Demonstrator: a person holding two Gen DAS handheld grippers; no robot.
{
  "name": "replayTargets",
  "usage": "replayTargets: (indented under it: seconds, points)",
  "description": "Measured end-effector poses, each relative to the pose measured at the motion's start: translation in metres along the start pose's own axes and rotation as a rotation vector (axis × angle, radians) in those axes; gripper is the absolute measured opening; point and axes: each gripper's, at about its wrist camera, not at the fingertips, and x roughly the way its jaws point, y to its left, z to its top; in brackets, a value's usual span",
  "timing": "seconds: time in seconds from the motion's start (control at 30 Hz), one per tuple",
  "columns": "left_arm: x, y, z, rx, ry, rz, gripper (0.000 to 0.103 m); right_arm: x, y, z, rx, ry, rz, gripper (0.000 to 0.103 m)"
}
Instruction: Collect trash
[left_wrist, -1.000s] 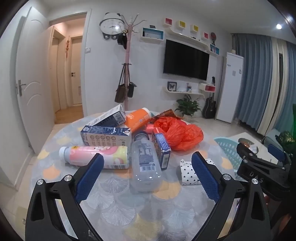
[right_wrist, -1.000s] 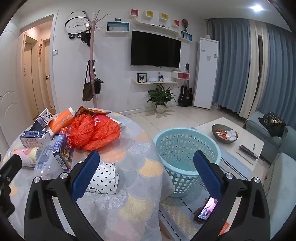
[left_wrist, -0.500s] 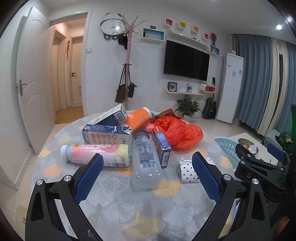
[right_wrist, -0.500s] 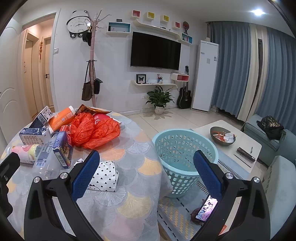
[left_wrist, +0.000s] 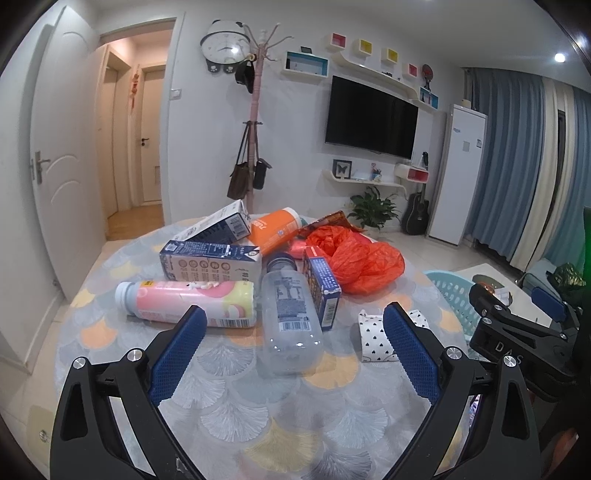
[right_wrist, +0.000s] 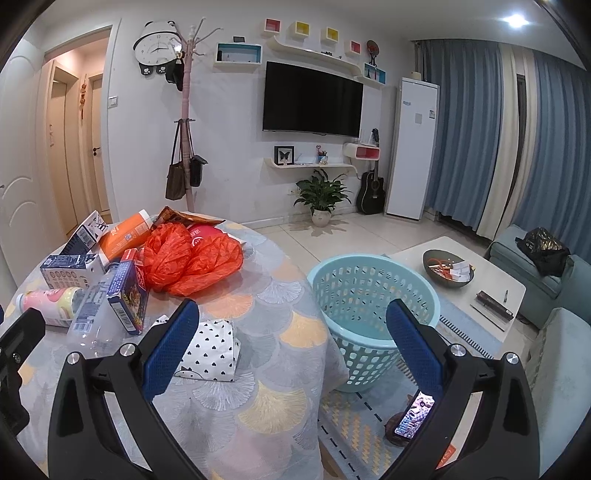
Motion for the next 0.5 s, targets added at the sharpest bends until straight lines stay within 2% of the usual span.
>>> replayTargets:
  seconds: [0.13,0.5]
  points:
    - [0.0,0.003,0.0,-0.022,-0.007,-0.024,0.094,0.001,-0.001,0.0,0.011,0.006,0.016,0.096]
    - [0.01,0.011,-0.001,-0.033,0.03,-0.001,0.094,0.002,0.001,0.002,-0.013,-0.007,0.014,0.096]
